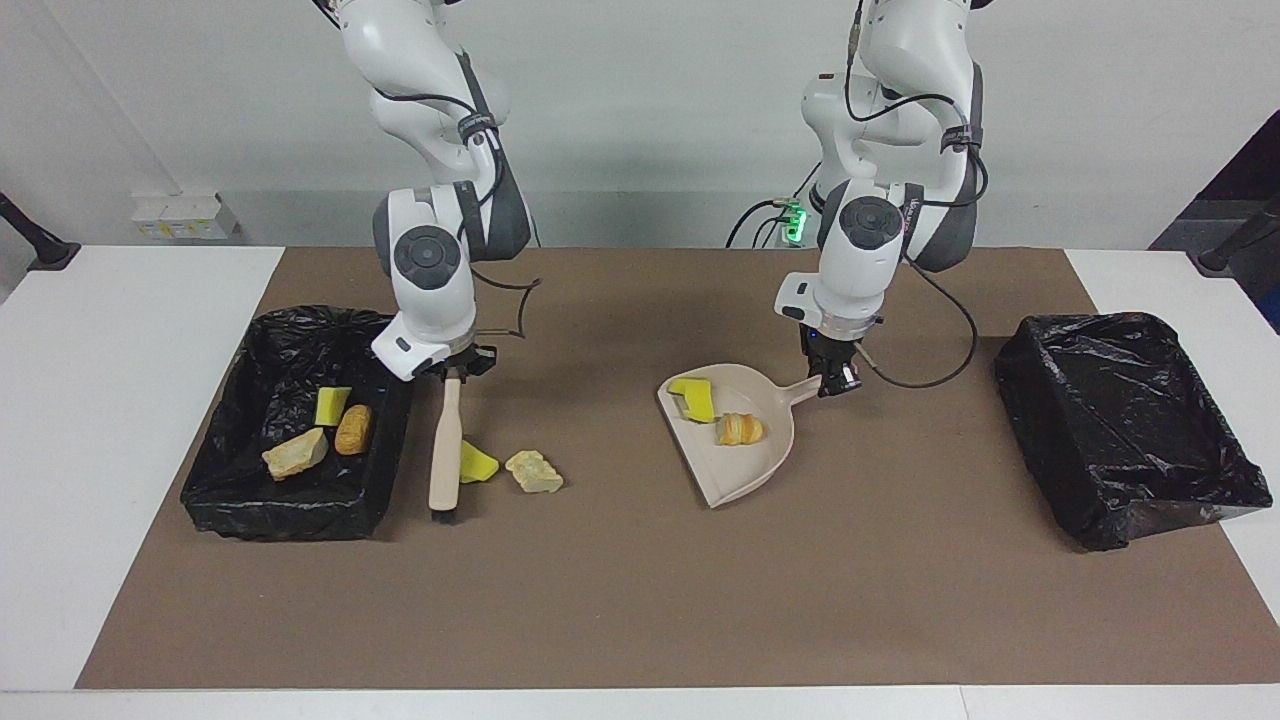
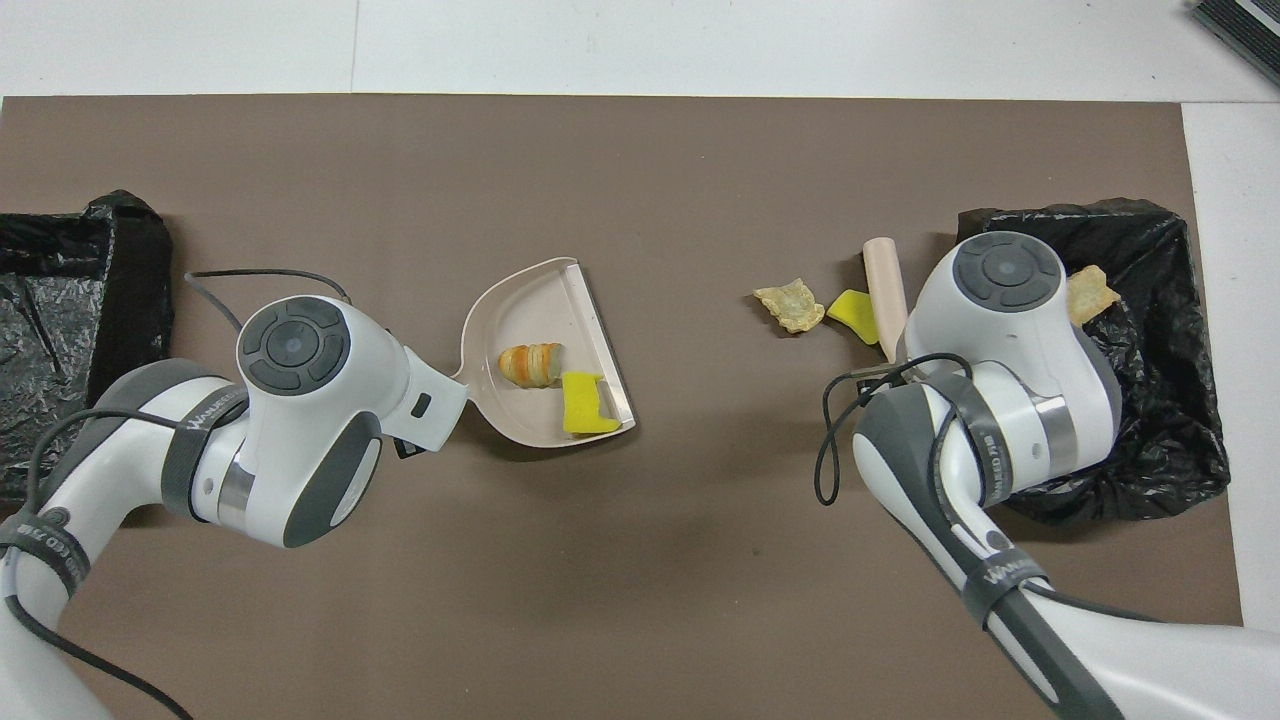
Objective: Sweep and dump trash in bin
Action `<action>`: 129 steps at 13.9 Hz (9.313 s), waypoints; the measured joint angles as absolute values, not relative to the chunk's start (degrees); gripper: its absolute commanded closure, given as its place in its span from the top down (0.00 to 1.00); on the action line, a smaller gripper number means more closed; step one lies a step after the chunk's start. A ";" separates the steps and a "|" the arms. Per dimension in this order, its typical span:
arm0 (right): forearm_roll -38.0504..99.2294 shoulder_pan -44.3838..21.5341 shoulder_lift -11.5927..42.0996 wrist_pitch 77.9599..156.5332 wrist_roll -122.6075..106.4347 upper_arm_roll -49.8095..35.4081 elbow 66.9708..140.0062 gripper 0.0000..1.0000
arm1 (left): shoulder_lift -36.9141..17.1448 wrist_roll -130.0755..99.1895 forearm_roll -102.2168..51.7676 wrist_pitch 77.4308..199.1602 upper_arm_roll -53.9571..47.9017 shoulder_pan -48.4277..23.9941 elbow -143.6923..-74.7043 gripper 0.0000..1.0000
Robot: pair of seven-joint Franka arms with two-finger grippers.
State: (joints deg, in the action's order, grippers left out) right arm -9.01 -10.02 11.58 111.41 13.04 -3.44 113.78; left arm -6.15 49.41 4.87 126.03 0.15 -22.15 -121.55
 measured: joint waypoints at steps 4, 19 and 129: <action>-5.65 -16.01 13.49 113.81 13.05 -3.55 112.45 0.00 | -6.14 49.34 4.85 124.76 0.20 -22.14 -121.35 0.00; 7.79 -40.59 10.30 112.63 25.91 -4.51 109.49 0.00 | -6.11 49.61 5.92 123.91 0.05 -22.19 -121.07 0.00; -0.54 -4.14 -1.77 87.82 9.71 -0.08 87.41 1.00 | -7.07 1.95 -3.99 101.91 -0.10 0.97 -92.38 1.00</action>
State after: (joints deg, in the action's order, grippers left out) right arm -0.54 -4.14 -1.77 87.82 9.71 -0.08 87.41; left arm -7.07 1.95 -3.99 101.91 -0.10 0.97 -92.38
